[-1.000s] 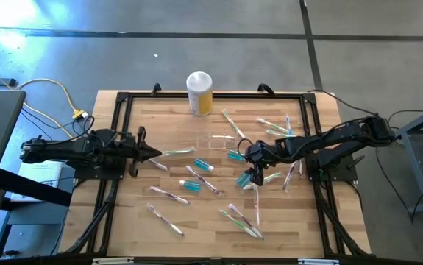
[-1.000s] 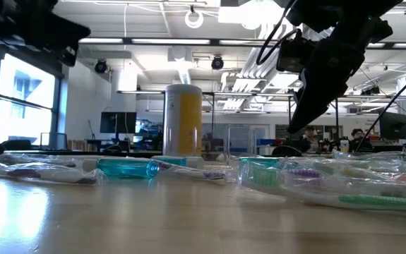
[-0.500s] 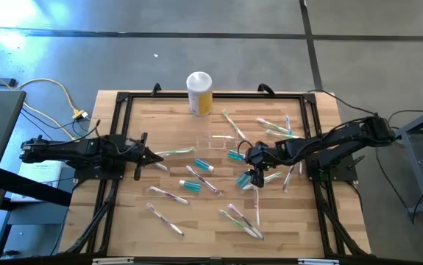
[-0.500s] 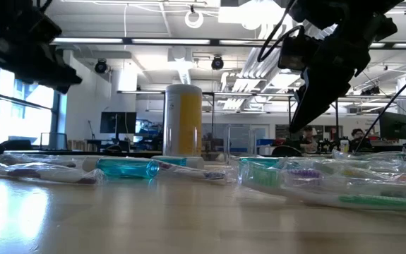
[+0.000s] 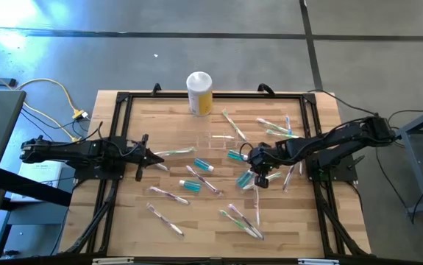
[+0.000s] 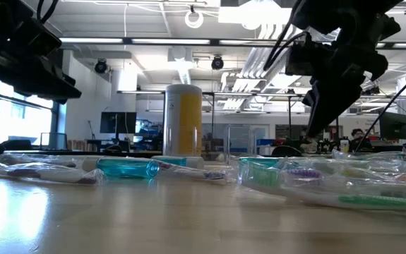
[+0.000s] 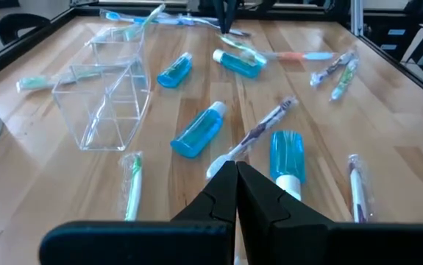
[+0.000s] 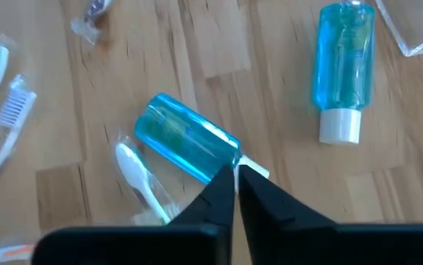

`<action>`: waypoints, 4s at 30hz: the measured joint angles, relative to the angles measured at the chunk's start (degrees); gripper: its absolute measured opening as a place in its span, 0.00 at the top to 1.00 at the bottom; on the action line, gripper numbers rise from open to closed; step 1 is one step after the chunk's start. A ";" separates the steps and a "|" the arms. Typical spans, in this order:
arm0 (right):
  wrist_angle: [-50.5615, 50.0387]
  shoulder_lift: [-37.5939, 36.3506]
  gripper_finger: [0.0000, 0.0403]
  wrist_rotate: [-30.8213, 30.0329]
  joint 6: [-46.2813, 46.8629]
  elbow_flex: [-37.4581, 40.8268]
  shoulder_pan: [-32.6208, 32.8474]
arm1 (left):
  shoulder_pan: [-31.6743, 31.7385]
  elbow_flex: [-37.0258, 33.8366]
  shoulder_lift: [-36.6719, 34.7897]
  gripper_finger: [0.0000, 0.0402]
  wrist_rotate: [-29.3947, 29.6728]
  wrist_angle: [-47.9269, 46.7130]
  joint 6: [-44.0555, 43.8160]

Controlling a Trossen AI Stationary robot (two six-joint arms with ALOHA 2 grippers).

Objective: Pick & Place toothbrushing station
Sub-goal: Put the mouthwash into the transparent organizer

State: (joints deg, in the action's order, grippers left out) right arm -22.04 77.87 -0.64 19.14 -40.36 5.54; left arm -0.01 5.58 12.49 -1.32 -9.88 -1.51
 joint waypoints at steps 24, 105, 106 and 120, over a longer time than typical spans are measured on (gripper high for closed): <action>-0.56 0.00 0.99 1.07 0.04 0.00 1.23 | 0.00 0.00 0.02 1.00 0.83 -0.73 -0.75; 2.59 7.99 0.59 -5.05 -19.43 0.02 3.47 | -0.02 -0.04 0.00 1.00 0.88 -0.60 -0.31; 3.49 8.49 0.59 -5.90 -19.74 -0.02 3.45 | -0.02 -0.04 0.03 1.00 0.88 -0.60 -0.31; 4.11 11.59 0.60 -4.74 -20.89 -0.01 2.58 | -0.02 -0.06 0.09 1.00 0.90 -0.58 -0.29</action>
State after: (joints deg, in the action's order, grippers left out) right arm -17.93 89.45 -5.39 -1.76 -40.37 8.12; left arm -0.03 5.52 12.58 -0.43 -10.46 -1.80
